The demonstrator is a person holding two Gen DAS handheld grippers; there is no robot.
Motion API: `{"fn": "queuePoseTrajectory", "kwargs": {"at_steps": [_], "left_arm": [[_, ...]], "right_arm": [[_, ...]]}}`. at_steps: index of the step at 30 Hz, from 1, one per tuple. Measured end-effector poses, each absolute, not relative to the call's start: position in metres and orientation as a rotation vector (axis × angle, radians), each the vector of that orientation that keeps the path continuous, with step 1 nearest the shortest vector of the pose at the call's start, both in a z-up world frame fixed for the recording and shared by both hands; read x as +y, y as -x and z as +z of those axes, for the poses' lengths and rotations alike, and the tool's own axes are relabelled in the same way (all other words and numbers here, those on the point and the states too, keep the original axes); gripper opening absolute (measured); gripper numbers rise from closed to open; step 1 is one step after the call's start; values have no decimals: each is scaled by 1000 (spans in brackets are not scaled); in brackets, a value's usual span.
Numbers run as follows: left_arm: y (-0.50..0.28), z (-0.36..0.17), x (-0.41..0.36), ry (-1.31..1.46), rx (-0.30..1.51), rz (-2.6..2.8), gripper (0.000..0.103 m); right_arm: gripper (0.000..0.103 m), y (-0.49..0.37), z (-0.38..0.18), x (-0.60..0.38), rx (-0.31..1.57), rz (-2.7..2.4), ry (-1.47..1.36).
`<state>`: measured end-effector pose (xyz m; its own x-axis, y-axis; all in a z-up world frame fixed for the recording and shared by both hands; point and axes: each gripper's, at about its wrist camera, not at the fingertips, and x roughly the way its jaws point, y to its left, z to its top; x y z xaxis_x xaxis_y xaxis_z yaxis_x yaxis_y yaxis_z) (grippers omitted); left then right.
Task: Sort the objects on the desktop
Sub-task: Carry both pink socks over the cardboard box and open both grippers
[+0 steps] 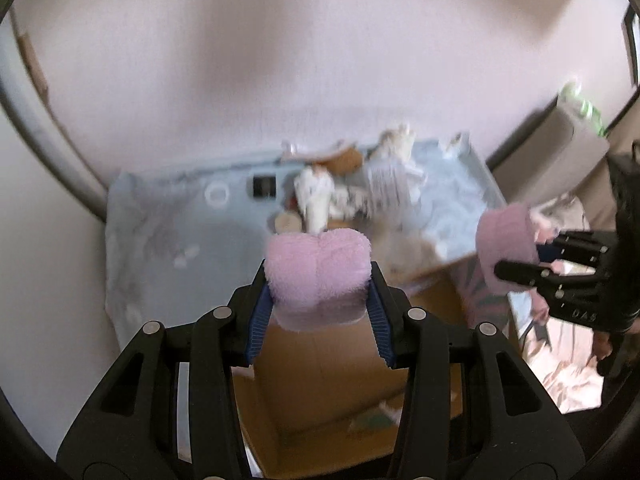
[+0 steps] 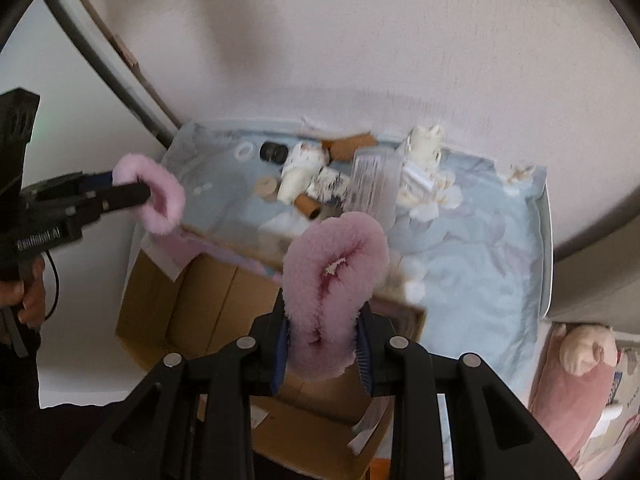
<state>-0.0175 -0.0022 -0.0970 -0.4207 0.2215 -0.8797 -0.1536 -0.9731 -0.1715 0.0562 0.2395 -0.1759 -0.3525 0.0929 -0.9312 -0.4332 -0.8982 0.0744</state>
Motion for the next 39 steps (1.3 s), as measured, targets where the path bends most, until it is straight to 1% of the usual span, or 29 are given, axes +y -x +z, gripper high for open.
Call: {"fn": "queuePoseTrajectory", "kwargs": {"at_steps": [7, 12, 27, 29, 30, 31, 32, 33, 34, 39], "left_arm": [[-17, -150, 10, 1685, -123, 2376, 40], [-32, -176, 18, 1757, -111, 2337, 40], [-33, -196, 16, 1848, -98, 2322, 40], [-32, -198, 16, 1861, -94, 2310, 41], [-30, -200, 16, 1876, -99, 2301, 42], [-29, -202, 16, 1894, -110, 2292, 51], [-28, -203, 15, 1907, -115, 2291, 81], [-27, -203, 14, 1914, -117, 2297, 97], [-28, -202, 14, 1903, -124, 2307, 103], [-25, -191, 12, 1866, -117, 2332, 103]], "right_arm": [[26, -67, -205, 211, 426, 2273, 1639], [26, -71, -226, 202, 435, 2245, 1693], [27, -66, -243, 197, 477, 2209, 1721], [32, -63, -246, 197, 475, 2192, 1739], [48, -62, -248, 197, 476, 2181, 1747], [61, -62, -250, 199, 487, 2164, 1751], [65, -62, -251, 200, 496, 2158, 1751], [69, -62, -252, 201, 503, 2154, 1752], [69, -62, -251, 201, 504, 2145, 1756], [69, -65, -248, 207, 512, 2131, 1744]]}}
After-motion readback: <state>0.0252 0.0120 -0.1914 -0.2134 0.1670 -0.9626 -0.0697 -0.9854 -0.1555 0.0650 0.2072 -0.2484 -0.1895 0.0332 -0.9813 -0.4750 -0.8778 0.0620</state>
